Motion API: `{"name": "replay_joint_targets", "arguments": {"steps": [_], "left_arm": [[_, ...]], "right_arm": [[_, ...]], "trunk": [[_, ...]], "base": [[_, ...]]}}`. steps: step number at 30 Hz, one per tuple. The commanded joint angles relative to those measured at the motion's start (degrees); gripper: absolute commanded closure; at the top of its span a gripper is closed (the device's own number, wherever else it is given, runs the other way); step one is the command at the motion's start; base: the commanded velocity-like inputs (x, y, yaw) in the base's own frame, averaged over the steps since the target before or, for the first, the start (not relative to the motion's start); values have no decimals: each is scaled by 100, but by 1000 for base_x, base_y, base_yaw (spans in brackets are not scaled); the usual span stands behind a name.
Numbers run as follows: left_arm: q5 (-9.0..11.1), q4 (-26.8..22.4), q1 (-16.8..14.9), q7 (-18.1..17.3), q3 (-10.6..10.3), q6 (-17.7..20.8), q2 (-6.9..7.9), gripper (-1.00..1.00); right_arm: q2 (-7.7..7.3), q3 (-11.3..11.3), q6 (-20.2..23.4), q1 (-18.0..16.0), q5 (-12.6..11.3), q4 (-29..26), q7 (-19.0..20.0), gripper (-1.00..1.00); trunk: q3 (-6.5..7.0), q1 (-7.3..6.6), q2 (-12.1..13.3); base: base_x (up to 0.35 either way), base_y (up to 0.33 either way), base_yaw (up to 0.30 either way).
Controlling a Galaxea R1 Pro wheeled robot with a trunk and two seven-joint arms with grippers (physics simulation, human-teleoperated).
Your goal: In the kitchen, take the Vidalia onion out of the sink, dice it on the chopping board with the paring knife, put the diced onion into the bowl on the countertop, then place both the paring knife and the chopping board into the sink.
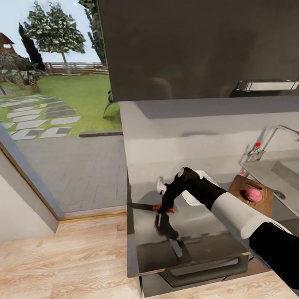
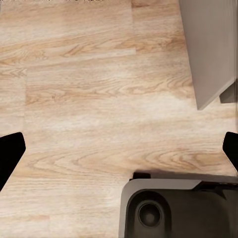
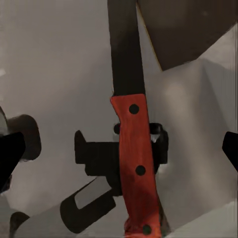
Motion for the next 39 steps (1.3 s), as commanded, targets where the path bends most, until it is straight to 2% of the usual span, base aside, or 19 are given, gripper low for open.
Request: {"name": "replay_joint_targets", "arguments": {"steps": [1,6,10,18,19,23,27,39], "left_arm": [[47,-13,2,27,-50,-6,5,-100],[47,-13,2,27,-50,-6,6,-100],[47,-13,2,27,-50,-6,6,-100],[47,-13,2,27,-50,-6,4,-100],[47,-13,2,26,-50,-6,5,-100],[47,-13,2,27,-50,-6,5,-100],[47,-13,2,27,-50,-6,6,-100],[47,-13,4,27,-50,-6,6,-100]], "right_arm": [[-8,14,45,-4,14,-14,162,-100],[-31,9,-77,-3,15,6,337,-100],[-107,6,-254,-4,8,16,373,-100],[-143,-7,-326,-3,4,21,386,-100],[-144,-54,-326,-3,6,21,382,-100],[-144,-521,-342,-3,12,21,383,-100],[-148,-751,-363,-3,6,21,388,-100],[-136,-829,-371,-4,6,25,387,-100]], "trunk": [[-11,5,-11],[-11,5,-11],[-11,5,-11],[-11,5,-11],[-11,5,-11],[-11,5,-11],[-11,5,-11],[-45,5,-11]], "base": [[101,-107,-1],[41,-43,-1],[5,-6,0],[49,-57,0],[73,-77,0],[23,-24,0],[6,-7,0],[0,0,0]]}}
